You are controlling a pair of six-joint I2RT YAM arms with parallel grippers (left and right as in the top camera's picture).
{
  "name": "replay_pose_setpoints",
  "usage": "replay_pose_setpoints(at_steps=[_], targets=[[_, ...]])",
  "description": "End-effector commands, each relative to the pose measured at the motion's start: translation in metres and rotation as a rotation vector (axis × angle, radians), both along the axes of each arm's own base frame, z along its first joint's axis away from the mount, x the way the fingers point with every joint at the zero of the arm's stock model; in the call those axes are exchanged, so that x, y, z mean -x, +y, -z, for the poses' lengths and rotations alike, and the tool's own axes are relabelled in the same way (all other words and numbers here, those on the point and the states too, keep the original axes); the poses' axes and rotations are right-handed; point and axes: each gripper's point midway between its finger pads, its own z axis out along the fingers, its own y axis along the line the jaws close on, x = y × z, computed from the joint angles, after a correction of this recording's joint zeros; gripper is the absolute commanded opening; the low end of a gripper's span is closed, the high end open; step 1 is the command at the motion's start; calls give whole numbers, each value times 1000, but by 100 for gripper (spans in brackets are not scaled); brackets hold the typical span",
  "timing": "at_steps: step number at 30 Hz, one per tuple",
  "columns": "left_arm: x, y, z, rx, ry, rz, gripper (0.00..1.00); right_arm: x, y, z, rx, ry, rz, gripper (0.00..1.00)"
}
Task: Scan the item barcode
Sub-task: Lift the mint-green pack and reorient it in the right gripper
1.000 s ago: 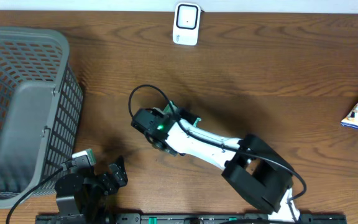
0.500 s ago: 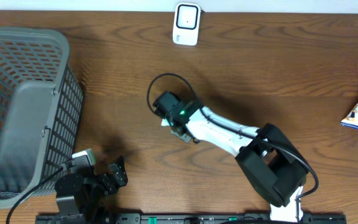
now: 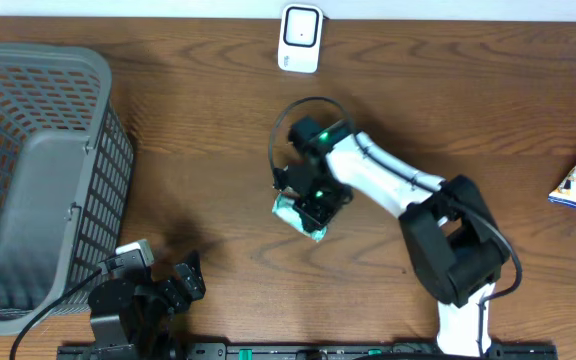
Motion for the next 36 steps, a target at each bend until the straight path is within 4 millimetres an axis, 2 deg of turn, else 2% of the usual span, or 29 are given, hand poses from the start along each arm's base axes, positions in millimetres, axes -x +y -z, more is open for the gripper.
replay_pose_setpoints(at_steps=[1,6,12,18,22,36], targets=[[0,-1,-1,-3,-5,13,98,4,41,-67,-543,176,0,1],[0,-1,-1,-3,-5,13,98,5,28,-113,-824,233,19,1],[0,-1,-1,-3,-5,13,98,25,15,-141,-974,200,-77,1],[0,-1,-1,-3,-5,13,98,32,9,-133,-967,139,-196,1],[0,-1,-1,-3,-5,13,98,31,10,-134,-1044,30,-299,1],[0,-1,-1,-3,-5,13,98,30,10,-135,-1058,14,-307,1]])
